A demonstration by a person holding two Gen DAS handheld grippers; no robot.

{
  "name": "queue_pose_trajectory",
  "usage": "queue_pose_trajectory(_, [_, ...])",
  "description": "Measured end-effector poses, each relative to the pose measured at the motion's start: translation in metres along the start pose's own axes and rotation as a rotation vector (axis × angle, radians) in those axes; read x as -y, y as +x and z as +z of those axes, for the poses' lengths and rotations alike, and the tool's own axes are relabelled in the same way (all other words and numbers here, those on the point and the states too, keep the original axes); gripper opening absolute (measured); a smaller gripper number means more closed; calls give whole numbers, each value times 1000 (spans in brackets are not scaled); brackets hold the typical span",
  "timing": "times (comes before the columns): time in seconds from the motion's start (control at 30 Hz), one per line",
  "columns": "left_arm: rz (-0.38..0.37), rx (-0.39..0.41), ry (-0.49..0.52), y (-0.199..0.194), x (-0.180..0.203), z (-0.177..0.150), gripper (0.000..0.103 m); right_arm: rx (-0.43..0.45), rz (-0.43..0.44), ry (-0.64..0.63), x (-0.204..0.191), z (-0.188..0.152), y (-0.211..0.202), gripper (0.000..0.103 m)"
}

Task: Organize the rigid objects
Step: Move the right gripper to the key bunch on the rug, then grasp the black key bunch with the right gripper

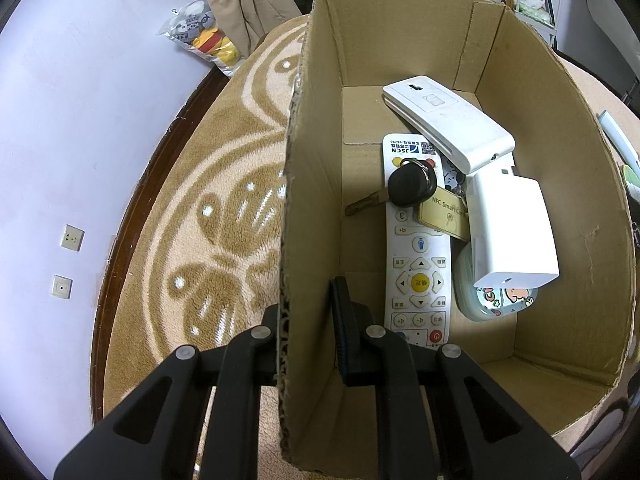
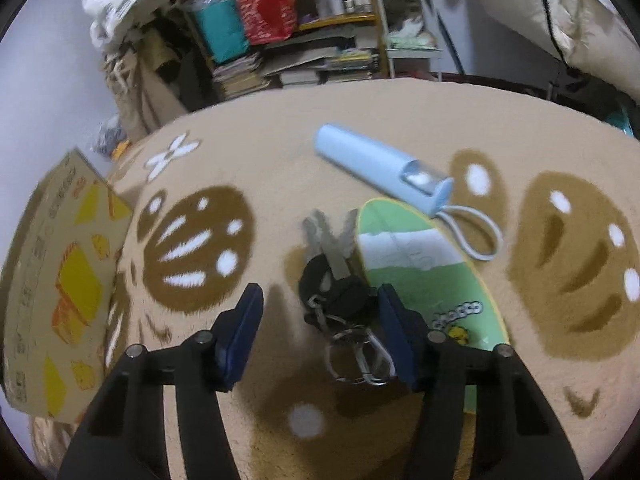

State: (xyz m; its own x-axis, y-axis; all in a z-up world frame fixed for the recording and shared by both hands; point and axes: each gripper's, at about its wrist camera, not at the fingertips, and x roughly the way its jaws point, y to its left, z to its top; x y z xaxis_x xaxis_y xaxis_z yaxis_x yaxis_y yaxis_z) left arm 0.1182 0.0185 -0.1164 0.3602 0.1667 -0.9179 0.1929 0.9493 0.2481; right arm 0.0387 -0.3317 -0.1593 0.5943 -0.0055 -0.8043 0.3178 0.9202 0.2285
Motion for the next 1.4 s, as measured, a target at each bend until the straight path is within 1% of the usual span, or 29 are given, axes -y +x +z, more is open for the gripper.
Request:
queue_pose_trajectory(0.1, [4, 2, 4, 0, 0, 0, 14, -30, 15, -15, -8, -3, 11, 62])
queue_pose_trajectory(0.17, [3, 2, 3, 0, 0, 0, 14, -27, -19, -47, -14, -4, 17, 63])
queue_pose_trajectory(0.27, [6, 3, 6, 0, 0, -1, 14, -30, -50, -61, -19, -3, 20, 62])
queue_pose_trajectory(0.33, [8, 3, 7, 0, 0, 0, 14, -35, -68, -69, -20, -1, 18, 52])
queue_pose_trajectory(0.37, [9, 3, 8, 0, 0, 0, 14, -33, -82, -73, -19, -1, 17, 35])
queue_pose_trajectory(0.4, [9, 3, 8, 0, 0, 0, 14, -32, -89, -74, -18, 0, 16, 31])
queue_pose_trajectory(0.57, [8, 2, 6, 0, 0, 0, 14, 4, -69, -53, -16, -2, 7, 30])
queue_pose_trajectory(0.63, [6, 2, 5, 0, -1, 0, 14, 15, -39, -46, -19, -1, 4, 30])
queue_pose_trajectory(0.73, [7, 2, 6, 0, -1, 0, 14, 33, -3, -66, -29, 1, -4, 30])
queue_pose_trajectory(0.87, [8, 2, 6, 0, 0, 0, 14, 49, 22, -98, -42, 2, -11, 30])
queue_pose_trajectory(1.1, [8, 1, 6, 0, -1, 0, 14, 108, 101, -91, -56, 12, -33, 30])
queue_pose_trajectory(1.4, [9, 0, 5, 0, 0, 0, 14, 155, 158, -85, -73, 19, -52, 30])
